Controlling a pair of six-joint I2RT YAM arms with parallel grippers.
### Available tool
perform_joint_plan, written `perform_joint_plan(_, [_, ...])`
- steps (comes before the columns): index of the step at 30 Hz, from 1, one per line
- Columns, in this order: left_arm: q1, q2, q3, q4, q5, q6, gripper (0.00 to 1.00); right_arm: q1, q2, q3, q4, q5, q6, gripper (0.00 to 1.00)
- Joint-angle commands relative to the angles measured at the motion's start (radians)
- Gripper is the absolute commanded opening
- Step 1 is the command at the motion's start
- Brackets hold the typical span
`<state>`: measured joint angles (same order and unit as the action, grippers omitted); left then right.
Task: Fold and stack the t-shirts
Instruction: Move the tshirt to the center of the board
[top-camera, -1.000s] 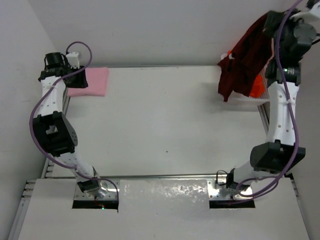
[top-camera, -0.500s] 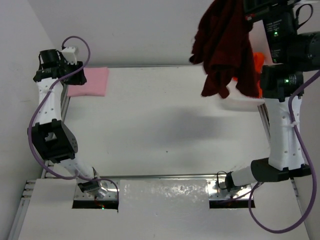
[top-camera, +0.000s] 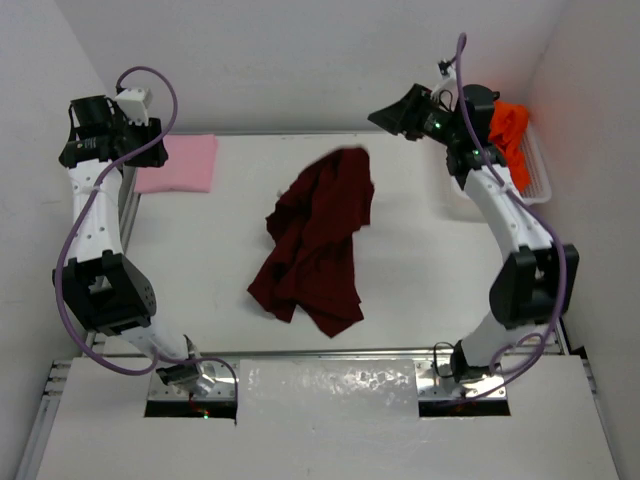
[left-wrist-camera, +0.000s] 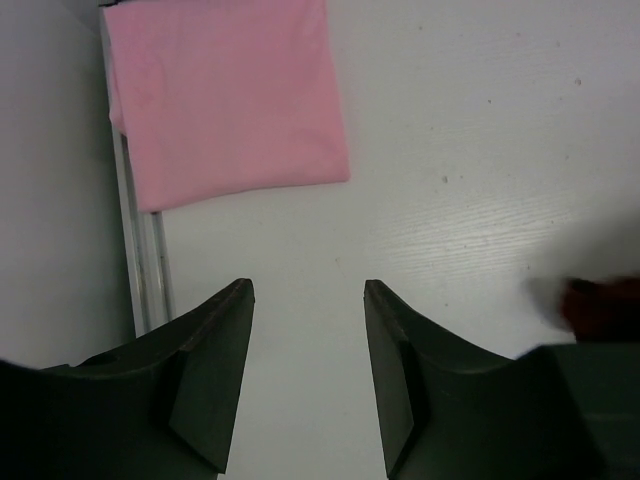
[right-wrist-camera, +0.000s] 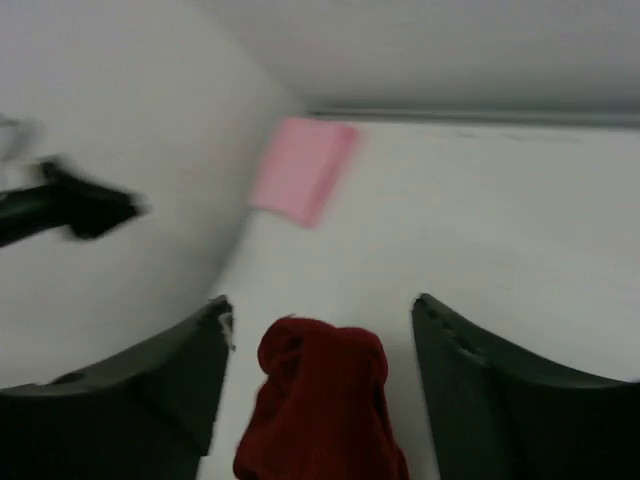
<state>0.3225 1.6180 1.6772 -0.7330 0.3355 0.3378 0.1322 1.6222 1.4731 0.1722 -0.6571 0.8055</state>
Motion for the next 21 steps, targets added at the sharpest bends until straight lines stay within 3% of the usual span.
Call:
perform_joint_plan(1, [0.012, -0.038, 0.009, 0.020, 0.023, 0.023, 0.47, -0.108, 0.128, 0.141, -0.372, 0.109, -0.309, 0.76])
perform_joint_plan(2, [0.012, -0.035, 0.009, 0.014, 0.026, 0.026, 0.47, -0.097, 0.231, 0.224, -0.650, 0.175, -0.400, 0.87])
perform_joint_plan(3, [0.010, -0.035, 0.007, 0.001, 0.023, 0.029, 0.47, -0.060, 0.275, 0.313, -0.750, 0.229, -0.495, 0.97])
perform_joint_plan(5, [0.015, -0.036, -0.007, -0.011, 0.031, 0.036, 0.47, 0.012, 0.306, 0.437, -0.864, 0.313, -0.582, 0.99])
perform_joint_plan(7, [0.021, -0.032, -0.031, -0.025, 0.040, 0.040, 0.47, 0.158, 0.256, 0.370, -0.838, 0.467, -0.635, 0.99])
perform_joint_plan(10, [0.035, -0.035, -0.069, -0.037, 0.043, 0.044, 0.47, 0.324, 0.190, 0.207, -0.716, 0.501, -0.669, 0.99])
perform_joint_plan(11, [0.039, -0.040, -0.085, -0.036, 0.043, 0.040, 0.47, 0.361, 0.186, 0.175, -0.667, 0.498, -0.680, 0.85])
perform_joint_plan(13, [0.052, -0.053, -0.114, -0.026, 0.045, 0.041, 0.47, 0.450, 0.221, 0.132, -0.646, 0.511, -0.675, 0.12])
perform_joint_plan(14, [0.055, -0.058, -0.141, -0.023, 0.046, 0.040, 0.47, 0.475, 0.237, 0.122, -0.620, 0.566, -0.649, 0.00])
perform_joint_plan(15, [0.056, -0.061, -0.154, -0.020, 0.049, 0.040, 0.47, 0.492, 0.255, 0.113, -0.603, 0.577, -0.640, 0.00])
perform_joint_plan(16, [0.058, -0.061, -0.166, -0.022, 0.062, 0.040, 0.47, 0.510, 0.296, 0.107, -0.587, 0.586, -0.626, 0.03])
perform_joint_plan(17, [0.058, -0.063, -0.189, -0.025, 0.074, 0.041, 0.47, 0.514, 0.323, 0.116, -0.577, 0.602, -0.594, 0.49])
perform_joint_plan(19, [0.058, -0.058, -0.211, -0.043, 0.105, 0.049, 0.47, 0.521, 0.422, 0.206, -0.611, 0.625, -0.571, 0.74])
perform_joint_plan(20, [0.056, -0.056, -0.232, -0.051, 0.111, 0.050, 0.47, 0.533, 0.454, 0.242, -0.663, 0.657, -0.572, 0.94])
perform_joint_plan(21, [0.056, -0.055, -0.246, -0.051, 0.117, 0.050, 0.47, 0.540, 0.484, 0.277, -0.683, 0.686, -0.575, 0.99])
